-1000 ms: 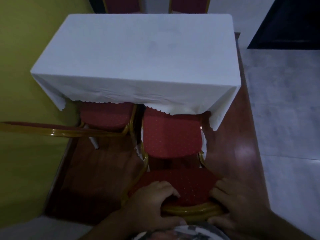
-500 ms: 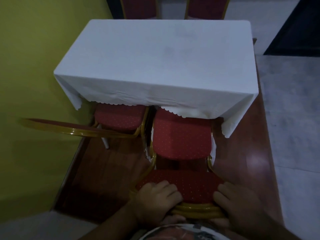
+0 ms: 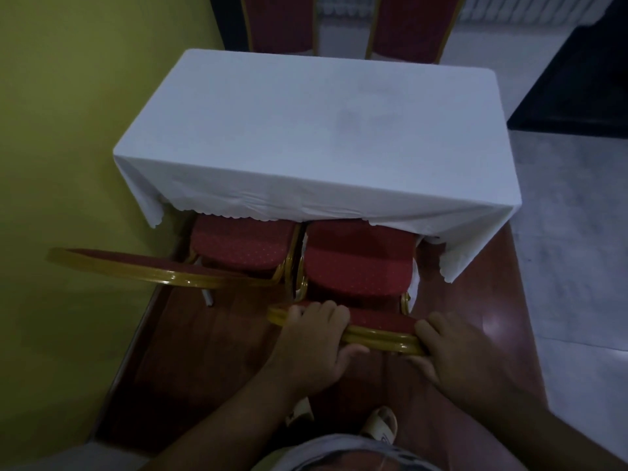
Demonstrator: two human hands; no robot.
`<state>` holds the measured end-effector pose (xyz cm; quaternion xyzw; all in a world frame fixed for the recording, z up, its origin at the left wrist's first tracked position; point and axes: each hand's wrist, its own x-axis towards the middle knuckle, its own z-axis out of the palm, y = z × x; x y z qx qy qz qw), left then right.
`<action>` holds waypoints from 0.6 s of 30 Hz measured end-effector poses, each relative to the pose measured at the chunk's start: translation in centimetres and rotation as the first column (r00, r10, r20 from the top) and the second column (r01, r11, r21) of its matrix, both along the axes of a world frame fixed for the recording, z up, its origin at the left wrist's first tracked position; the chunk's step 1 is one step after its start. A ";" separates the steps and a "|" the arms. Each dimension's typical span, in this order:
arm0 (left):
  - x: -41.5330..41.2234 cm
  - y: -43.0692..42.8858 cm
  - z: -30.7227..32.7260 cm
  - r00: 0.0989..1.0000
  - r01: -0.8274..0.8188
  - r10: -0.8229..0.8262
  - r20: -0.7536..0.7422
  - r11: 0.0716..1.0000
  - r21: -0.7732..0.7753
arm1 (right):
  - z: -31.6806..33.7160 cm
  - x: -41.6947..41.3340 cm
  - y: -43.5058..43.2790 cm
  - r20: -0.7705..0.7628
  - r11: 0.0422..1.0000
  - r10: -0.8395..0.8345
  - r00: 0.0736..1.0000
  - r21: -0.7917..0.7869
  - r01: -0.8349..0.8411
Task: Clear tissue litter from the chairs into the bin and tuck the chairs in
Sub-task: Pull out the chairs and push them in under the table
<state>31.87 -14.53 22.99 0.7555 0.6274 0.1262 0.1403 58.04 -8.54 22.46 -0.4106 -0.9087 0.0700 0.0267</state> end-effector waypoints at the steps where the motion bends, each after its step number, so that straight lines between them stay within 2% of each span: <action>1: -0.3 0.6 0.1 1.000 0.000 0.000 -0.010 1.000 -0.006 | 0.1 -0.4 0.1 0.012 0.999 -0.033 0.999 -0.001 0.033; 8: -1.4 2.6 0.5 1.000 0.012 -0.013 -0.024 0.999 -0.041 | 0.7 -2.5 0.1 0.017 0.974 -0.218 0.976 -0.061 0.218; 11: -1.4 2.8 1.2 0.999 0.018 -0.014 0.045 0.996 -0.084 | 1.8 -2.1 0.6 0.005 0.957 -0.215 0.977 -0.199 0.212; 14: -0.9 5.0 2.3 0.993 0.038 -0.029 0.114 0.996 -0.082 | 3.8 -1.5 2.2 -0.002 0.897 -0.265 0.964 -0.368 0.246; 16: 0.3 7.8 3.3 0.994 0.063 -0.058 0.093 0.996 -0.055 | 4.8 -0.4 3.9 -0.002 0.881 -0.341 0.940 -0.350 0.319; 18: 2.4 11.1 4.8 0.994 0.093 -0.090 0.060 0.995 -0.047 | 5.7 1.3 5.7 -0.007 0.889 -0.399 0.917 -0.247 0.385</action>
